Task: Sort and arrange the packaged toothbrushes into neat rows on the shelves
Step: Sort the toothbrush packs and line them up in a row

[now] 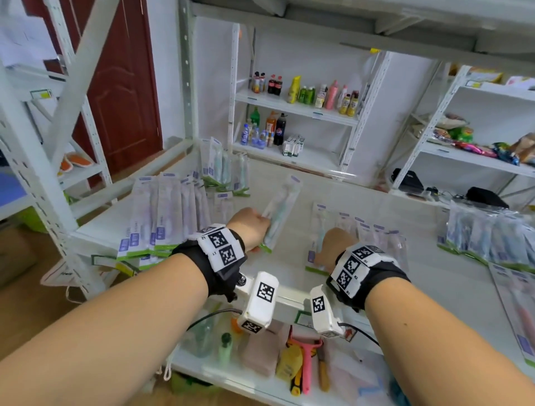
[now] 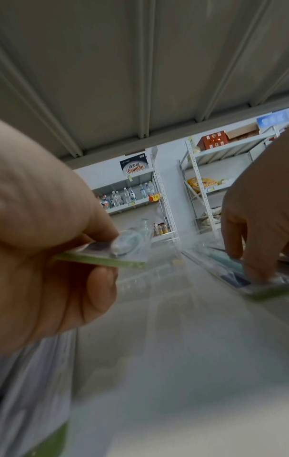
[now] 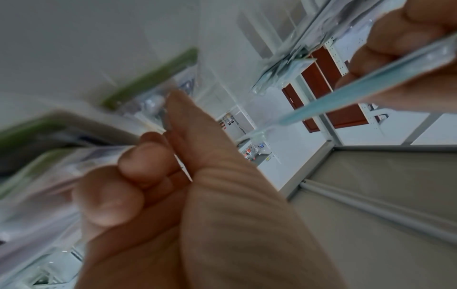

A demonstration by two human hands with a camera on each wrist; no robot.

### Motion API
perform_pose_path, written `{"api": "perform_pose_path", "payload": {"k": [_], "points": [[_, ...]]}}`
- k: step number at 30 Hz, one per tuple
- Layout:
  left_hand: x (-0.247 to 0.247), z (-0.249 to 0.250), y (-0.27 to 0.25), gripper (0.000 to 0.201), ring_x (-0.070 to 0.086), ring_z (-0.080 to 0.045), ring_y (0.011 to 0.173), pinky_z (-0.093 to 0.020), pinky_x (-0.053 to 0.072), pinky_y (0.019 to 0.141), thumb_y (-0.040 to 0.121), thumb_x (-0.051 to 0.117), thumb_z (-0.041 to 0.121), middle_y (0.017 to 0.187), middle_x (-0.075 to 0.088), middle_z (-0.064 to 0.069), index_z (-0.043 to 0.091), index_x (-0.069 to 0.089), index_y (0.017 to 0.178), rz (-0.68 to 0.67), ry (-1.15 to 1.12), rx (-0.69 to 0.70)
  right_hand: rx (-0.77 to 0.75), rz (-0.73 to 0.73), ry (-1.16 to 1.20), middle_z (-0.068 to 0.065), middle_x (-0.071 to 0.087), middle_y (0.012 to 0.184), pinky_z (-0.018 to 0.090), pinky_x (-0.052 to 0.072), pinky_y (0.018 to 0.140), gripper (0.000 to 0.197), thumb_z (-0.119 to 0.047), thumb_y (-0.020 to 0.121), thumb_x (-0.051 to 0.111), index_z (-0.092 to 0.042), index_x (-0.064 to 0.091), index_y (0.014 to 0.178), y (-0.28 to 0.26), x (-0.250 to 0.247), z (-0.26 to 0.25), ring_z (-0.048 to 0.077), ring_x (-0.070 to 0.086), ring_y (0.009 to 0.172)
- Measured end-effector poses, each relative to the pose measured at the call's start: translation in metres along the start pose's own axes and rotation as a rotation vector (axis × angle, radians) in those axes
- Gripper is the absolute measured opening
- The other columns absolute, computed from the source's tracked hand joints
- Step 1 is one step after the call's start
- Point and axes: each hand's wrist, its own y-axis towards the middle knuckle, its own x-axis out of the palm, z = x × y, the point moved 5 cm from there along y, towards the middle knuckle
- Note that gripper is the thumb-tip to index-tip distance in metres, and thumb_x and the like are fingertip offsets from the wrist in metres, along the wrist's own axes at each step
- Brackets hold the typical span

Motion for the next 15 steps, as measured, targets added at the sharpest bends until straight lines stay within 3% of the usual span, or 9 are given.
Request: {"api": "perform_pose_path", "payload": {"k": [2, 4, 6, 9, 11, 13, 15], "points": [[-0.016, -0.007, 0.000, 0.027, 0.049, -0.023, 0.054, -0.028, 0.044, 0.046, 0.096, 0.043, 0.017, 0.066, 0.047, -0.009, 0.008, 0.048, 0.070, 0.017, -0.076, 0.017, 0.007, -0.008, -0.006, 0.009, 0.062, 0.098, 0.030, 0.050, 0.081, 0.034, -0.029, 0.089, 0.059, -0.001, 0.059, 0.108, 0.003, 0.004, -0.013, 0.026, 0.062, 0.100], [-0.018, -0.004, -0.002, 0.024, 0.051, -0.025, 0.059, -0.028, 0.046, 0.047, 0.095, 0.044, 0.017, 0.069, 0.049, -0.010, 0.008, 0.051, 0.074, 0.022, -0.133, 0.035, 0.040, 0.014, 0.049, 0.004, 0.061, 0.080, 0.028, 0.050, 0.063, 0.029, -0.034, 0.082, 0.064, -0.006, 0.059, 0.086, 0.003, 0.003, -0.009, 0.022, 0.062, 0.076], [-0.024, -0.004, -0.003, 0.020, 0.053, -0.026, 0.064, -0.027, 0.046, 0.046, 0.095, 0.043, 0.017, 0.074, 0.051, -0.012, 0.005, 0.055, 0.084, 0.018, -0.177, 0.062, 0.070, 0.051, 0.120, 0.001, 0.056, 0.064, 0.023, 0.040, 0.048, 0.032, -0.040, 0.073, 0.070, -0.012, 0.054, 0.068, 0.005, 0.001, -0.009, 0.016, 0.055, 0.056], [-0.035, -0.009, -0.004, 0.019, 0.055, -0.027, 0.068, -0.027, 0.046, 0.049, 0.095, 0.044, 0.015, 0.081, 0.054, -0.017, 0.003, 0.058, 0.092, 0.000, -0.231, 0.081, 0.096, 0.038, 0.134, 0.001, 0.058, 0.061, 0.023, 0.040, 0.046, 0.034, -0.045, 0.066, 0.072, -0.019, 0.051, 0.063, 0.007, 0.005, -0.013, 0.016, 0.056, 0.053], [-0.040, -0.013, -0.005, 0.018, 0.054, -0.026, 0.068, -0.027, 0.046, 0.050, 0.095, 0.043, 0.013, 0.084, 0.054, -0.019, 0.005, 0.057, 0.085, -0.021, -0.241, 0.090, 0.102, 0.080, 0.108, 0.003, 0.059, 0.062, 0.023, 0.041, 0.047, 0.036, -0.046, 0.062, 0.071, -0.029, 0.040, 0.060, 0.011, 0.007, -0.014, 0.018, 0.058, 0.054], [-0.045, -0.019, -0.006, 0.020, 0.052, -0.024, 0.061, -0.021, 0.045, 0.043, 0.094, 0.043, 0.012, 0.082, 0.053, -0.019, 0.007, 0.054, 0.077, -0.033, -0.249, 0.090, 0.108, 0.092, 0.084, 0.004, 0.059, 0.060, 0.024, 0.044, 0.048, 0.044, -0.047, 0.058, 0.070, -0.034, 0.028, 0.056, 0.020, 0.011, -0.011, 0.021, 0.060, 0.054], [-0.049, -0.025, -0.005, 0.022, 0.052, -0.022, 0.058, -0.018, 0.043, 0.037, 0.094, 0.044, 0.011, 0.078, 0.053, -0.017, 0.008, 0.053, 0.074, -0.041, -0.288, 0.075, 0.139, 0.063, 0.091, 0.003, 0.058, 0.053, 0.025, 0.047, 0.048, 0.039, -0.054, 0.047, 0.066, -0.033, 0.033, 0.051, 0.026, 0.015, -0.008, 0.023, 0.063, 0.053]]}}
